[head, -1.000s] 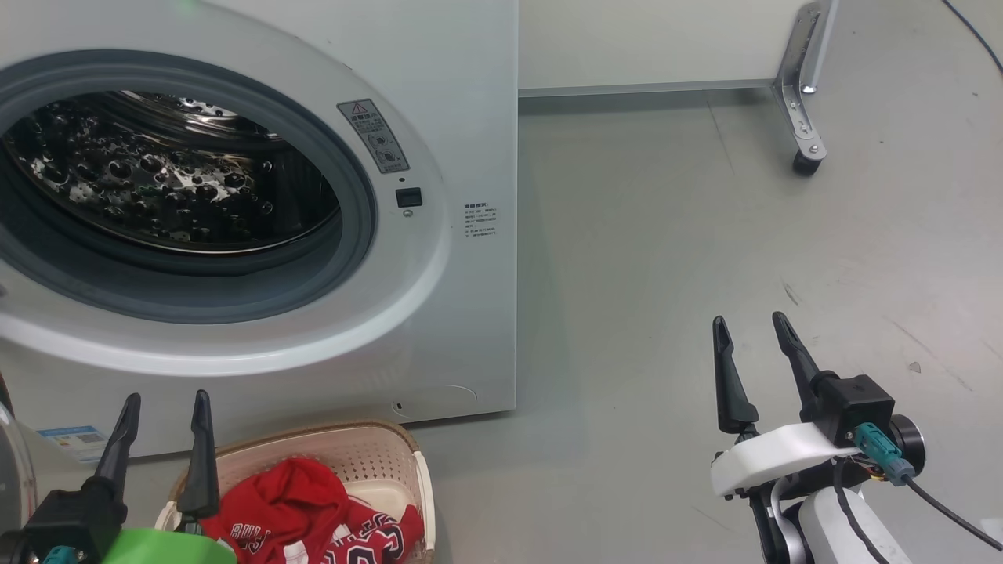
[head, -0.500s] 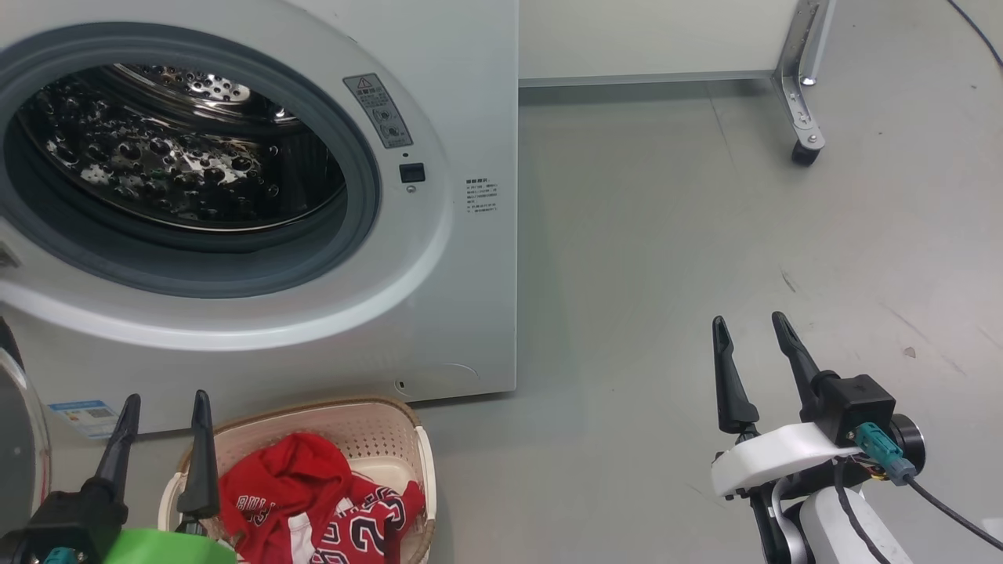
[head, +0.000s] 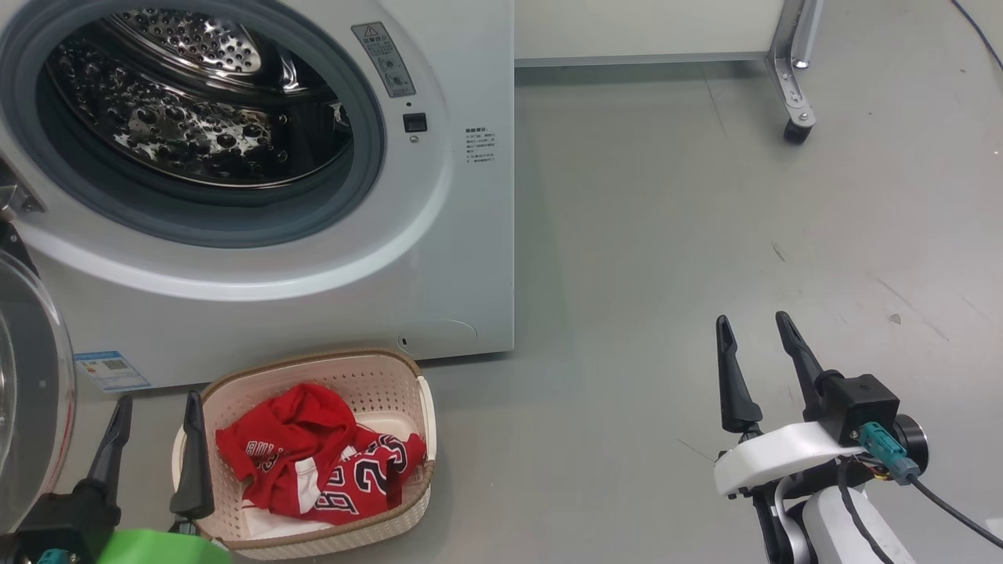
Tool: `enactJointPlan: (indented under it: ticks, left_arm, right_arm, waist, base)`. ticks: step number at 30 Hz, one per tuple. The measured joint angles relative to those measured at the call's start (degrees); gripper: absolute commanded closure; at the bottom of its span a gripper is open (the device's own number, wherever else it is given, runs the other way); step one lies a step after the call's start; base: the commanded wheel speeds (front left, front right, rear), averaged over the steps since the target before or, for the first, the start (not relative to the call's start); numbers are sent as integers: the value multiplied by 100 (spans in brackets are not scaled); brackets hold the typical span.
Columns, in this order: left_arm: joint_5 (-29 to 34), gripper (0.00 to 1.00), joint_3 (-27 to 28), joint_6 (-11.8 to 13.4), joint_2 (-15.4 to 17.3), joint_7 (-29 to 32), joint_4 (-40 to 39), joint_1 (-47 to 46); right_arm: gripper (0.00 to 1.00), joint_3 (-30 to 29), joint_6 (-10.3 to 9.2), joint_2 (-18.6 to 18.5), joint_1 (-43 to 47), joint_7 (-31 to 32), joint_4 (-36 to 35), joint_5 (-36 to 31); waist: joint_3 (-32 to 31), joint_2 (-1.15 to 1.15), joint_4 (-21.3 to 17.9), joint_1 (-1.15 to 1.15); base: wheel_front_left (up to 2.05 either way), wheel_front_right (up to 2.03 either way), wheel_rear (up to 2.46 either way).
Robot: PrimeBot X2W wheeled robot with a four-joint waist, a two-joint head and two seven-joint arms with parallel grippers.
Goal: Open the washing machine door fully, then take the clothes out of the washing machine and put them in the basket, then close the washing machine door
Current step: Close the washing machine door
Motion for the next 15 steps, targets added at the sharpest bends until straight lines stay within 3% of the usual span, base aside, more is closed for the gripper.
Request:
enactJointPlan:
  ticks: [15]
  left_arm:
    - [-1,0,87,-47,-19,0,44,0]
  right_arm:
    - [0,-15,2,1,2,0,0,0]
  waist:
    - [23,0,74,0]
  base:
    - [-83,83,0]
